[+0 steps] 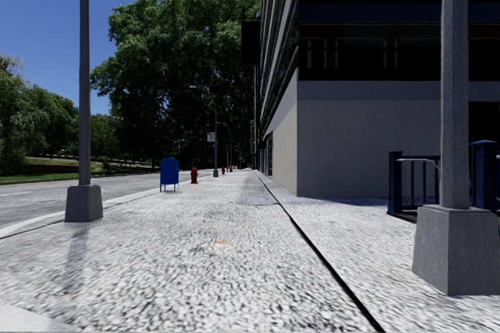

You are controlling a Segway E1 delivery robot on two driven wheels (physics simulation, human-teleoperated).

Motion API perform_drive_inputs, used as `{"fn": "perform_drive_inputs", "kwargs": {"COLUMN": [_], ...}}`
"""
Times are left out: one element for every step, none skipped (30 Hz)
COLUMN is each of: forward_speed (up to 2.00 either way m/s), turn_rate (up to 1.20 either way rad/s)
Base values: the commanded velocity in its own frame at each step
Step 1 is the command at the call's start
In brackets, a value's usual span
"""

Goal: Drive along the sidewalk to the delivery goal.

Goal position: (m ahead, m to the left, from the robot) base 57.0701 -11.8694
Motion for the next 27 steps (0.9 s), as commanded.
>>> {"fn": "perform_drive_inputs", "kwargs": {"forward_speed": [2.00,2.00,2.00,2.00,2.00,2.00,2.00,2.00,2.00,2.00,2.00,1.98,1.98,1.52,1.21,1.14,1.10,1.10,1.08,1.08,1.08,1.08,1.08,1.08,1.08,1.08,1.08], "turn_rate": [0.00,0.00,0.00,0.00,0.00,0.00,0.00,0.00,0.00,0.00,0.00,0.00,0.00,0.00,0.00,0.00,0.00,0.00,0.00,0.00,0.00,0.00,0.00,0.00,0.00,0.00,0.00]}}
